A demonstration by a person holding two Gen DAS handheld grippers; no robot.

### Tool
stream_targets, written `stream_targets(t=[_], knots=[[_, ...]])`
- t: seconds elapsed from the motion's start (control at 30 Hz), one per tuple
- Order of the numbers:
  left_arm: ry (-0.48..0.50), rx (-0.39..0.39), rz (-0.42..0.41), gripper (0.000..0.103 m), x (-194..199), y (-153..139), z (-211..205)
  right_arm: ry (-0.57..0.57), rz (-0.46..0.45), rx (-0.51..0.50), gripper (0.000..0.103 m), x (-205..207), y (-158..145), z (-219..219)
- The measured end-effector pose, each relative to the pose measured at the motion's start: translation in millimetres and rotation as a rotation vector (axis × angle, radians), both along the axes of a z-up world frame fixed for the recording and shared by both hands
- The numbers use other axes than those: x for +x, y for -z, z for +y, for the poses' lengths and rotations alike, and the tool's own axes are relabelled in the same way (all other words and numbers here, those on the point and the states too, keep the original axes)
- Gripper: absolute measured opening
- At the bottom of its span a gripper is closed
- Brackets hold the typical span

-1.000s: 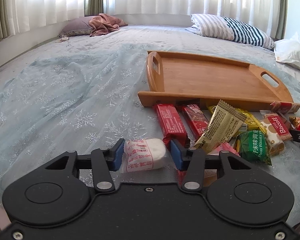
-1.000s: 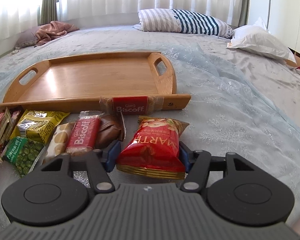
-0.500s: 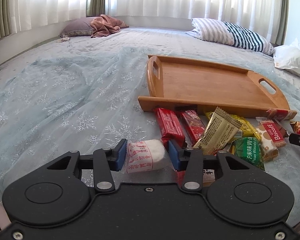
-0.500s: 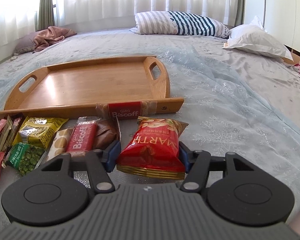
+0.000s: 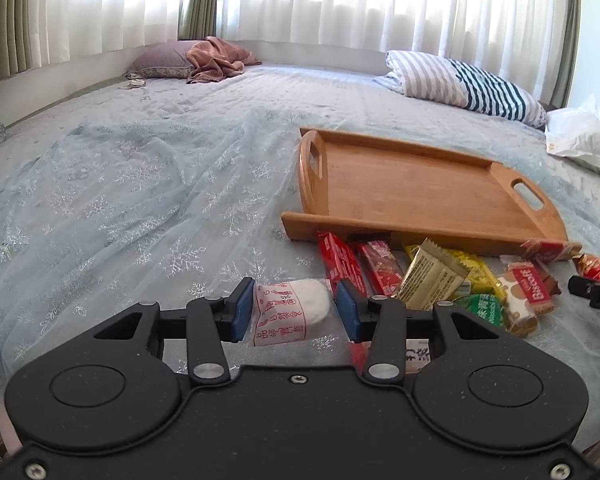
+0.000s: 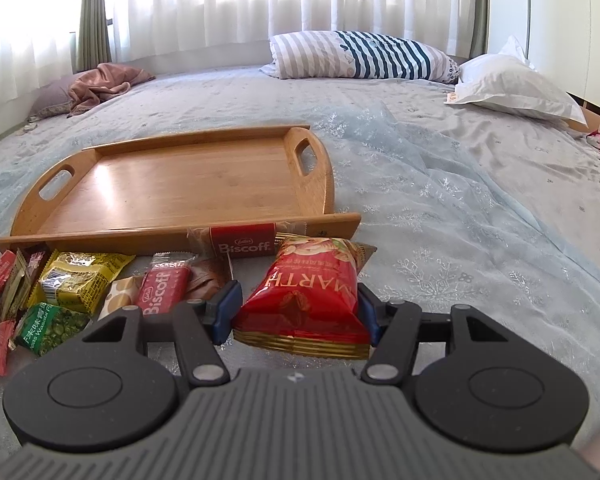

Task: Organize snacks
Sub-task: 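Grasp the red MARTH chip bag with the right tool while the left tool lifts the white pastry, then lower the white pastry onto the tray with the left tool while the right tool releases the red bag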

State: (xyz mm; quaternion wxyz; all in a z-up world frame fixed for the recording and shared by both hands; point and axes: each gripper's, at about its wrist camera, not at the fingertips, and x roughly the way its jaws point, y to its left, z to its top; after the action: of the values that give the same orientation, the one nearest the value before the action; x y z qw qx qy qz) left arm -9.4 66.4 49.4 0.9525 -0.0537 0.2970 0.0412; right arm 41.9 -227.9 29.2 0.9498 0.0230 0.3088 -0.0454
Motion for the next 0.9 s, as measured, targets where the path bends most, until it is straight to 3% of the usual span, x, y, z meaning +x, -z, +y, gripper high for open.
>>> stream_targets(t=[0.4,0.9], knots=[[0.050,0.000,-0.110,0.042,10.9,-27.2,-8.8,-0.027,-0.012,-0.003,0.063,0.6,-5.2,3.9],[0.101,-0.009,-0.141,0.042,49.2,-31.3,-32.9,-0.060,-0.102,0.036,0.063,27.2,-31.3,17.5]])
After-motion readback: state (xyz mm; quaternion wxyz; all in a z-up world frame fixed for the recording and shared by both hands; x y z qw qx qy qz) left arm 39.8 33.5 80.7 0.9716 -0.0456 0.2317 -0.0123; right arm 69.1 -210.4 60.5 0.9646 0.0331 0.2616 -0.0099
